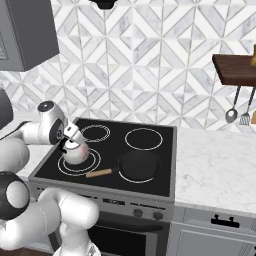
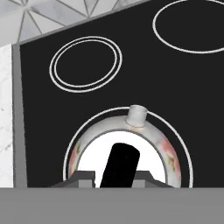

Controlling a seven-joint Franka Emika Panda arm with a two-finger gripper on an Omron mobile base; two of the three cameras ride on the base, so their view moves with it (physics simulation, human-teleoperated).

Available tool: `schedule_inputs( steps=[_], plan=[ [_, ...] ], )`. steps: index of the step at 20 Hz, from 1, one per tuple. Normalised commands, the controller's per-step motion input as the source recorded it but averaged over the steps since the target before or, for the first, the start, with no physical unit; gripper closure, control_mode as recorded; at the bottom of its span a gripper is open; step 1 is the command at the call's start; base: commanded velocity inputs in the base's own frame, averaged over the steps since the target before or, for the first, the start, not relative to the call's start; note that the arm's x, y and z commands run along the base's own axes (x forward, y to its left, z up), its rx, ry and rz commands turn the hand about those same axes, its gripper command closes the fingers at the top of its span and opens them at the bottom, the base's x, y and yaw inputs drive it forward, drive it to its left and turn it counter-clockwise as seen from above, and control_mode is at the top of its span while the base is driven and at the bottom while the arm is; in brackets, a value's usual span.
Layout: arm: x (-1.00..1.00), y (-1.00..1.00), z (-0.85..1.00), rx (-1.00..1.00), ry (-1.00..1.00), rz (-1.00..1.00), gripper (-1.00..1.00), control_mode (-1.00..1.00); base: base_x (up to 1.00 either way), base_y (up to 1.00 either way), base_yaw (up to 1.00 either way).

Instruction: Pick the kettle from the counter and place it on a stove burner. Then turn the burner on.

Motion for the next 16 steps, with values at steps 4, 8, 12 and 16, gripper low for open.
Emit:
schedule_inputs(
  steps=[4, 8, 12, 16],
  plan=[
    [0.00, -0.07, -0.24, -0.04, 0.00, 0.00, 1.00, -1.00, 0.00, 0.00, 0.00],
    [0.00, 0.00, -0.17, 0.00, 0.00, 0.00, 1.00, -1.00, 0.00, 0.00, 0.00],
    [0.00, 0.00, -0.01, 0.00, 0.00, 0.00, 1.00, -1.00, 0.00, 0.00, 0.00],
    [0.24, 0.00, 0.00, 0.00, 0.00, 0.00, 1.00, -1.00, 0.00, 0.00, 0.00]
  ],
)
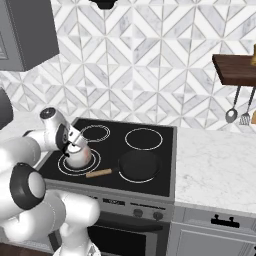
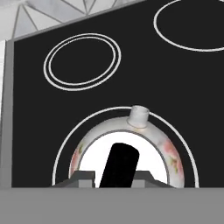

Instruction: Pick the kettle from the counter and place it on a stove burner. Then turn the burner on.

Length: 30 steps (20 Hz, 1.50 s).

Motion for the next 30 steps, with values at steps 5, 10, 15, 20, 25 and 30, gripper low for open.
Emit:
schedule_inputs(
  steps=[5, 10, 15, 20, 25, 30],
  plan=[
    [0.18, 0.00, 0.00, 0.00, 0.02, 0.00, 1.00, -1.00, 0.00, 0.00, 0.00],
    [0.01, 0.00, -0.02, 0.00, 0.08, 0.00, -1.00, -1.00, 0.00, 0.00, 0.00],
    [0.00, 0.00, 0.00, 0.00, 0.00, 0.00, -1.00, -1.00, 0.00, 0.00, 0.00],
    [-0.01, 0.00, 0.01, 0.00, 0.00, 0.00, -1.00, -1.00, 0.00, 0.00, 0.00],
    [-0.02, 0.00, 0.15, 0.00, 0.00, 0.00, -1.00, -1.00, 0.00, 0.00, 0.00],
    [0.00, 0.20, 0.09, 0.09, 0.00, 0.00, -1.00, -1.00, 0.00, 0.00, 0.00]
  ],
)
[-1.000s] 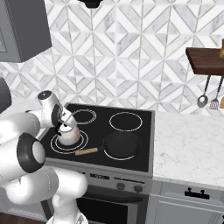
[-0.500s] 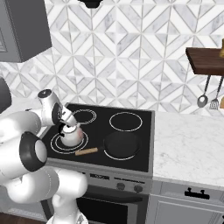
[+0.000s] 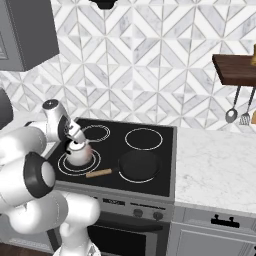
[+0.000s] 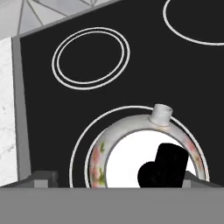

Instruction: Pick the kettle from the counter and place it on a stove burner. Then turn the burner on.

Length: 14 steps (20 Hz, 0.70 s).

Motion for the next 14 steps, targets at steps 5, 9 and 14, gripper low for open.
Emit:
schedule_inputs(
  steps=[5, 9, 14],
  plan=[
    [0.04, 0.20, -0.20, 0.11, 0.00, 0.00, -1.00, -1.00, 0.00, 0.00, 0.00],
    [0.00, 0.01, -0.79, -0.01, 0.01, 0.04, -1.00, -1.00, 0.00, 0.00, 0.00],
    [0.00, 0.00, -0.80, -0.13, 0.01, 0.06, -1.00, -1.00, 0.00, 0.00, 0.00]
  ],
)
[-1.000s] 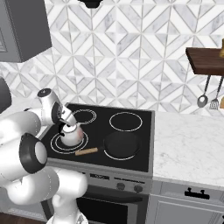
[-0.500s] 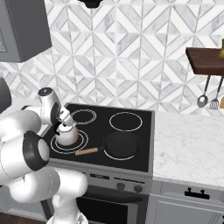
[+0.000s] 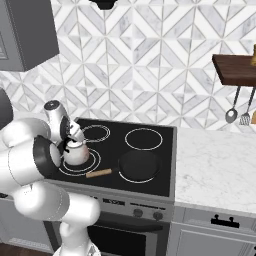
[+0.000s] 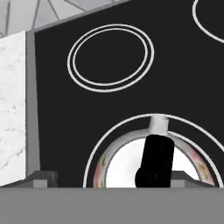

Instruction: Pick the kettle from the counter and place it on a stove burner. Then turn the burner on.

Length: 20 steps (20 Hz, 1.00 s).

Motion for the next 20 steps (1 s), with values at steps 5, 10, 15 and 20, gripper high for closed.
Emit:
schedule_inputs(
  steps=[5, 10, 15, 20],
  plan=[
    [-0.42, -0.10, -0.52, -0.21, 0.06, 0.05, -1.00, -1.00, 0.00, 0.00, 0.00],
    [-0.65, -0.49, -0.88, -0.24, 0.14, 0.06, -1.00, -1.00, 0.00, 0.00, 0.00],
    [-0.48, -0.55, -0.64, -0.07, 0.02, 0.09, -1.00, -1.00, 0.00, 0.00, 0.00],
    [-0.11, -0.13, 0.13, 0.03, -0.05, 0.02, -1.00, -1.00, 0.00, 0.00, 0.00]
  ],
)
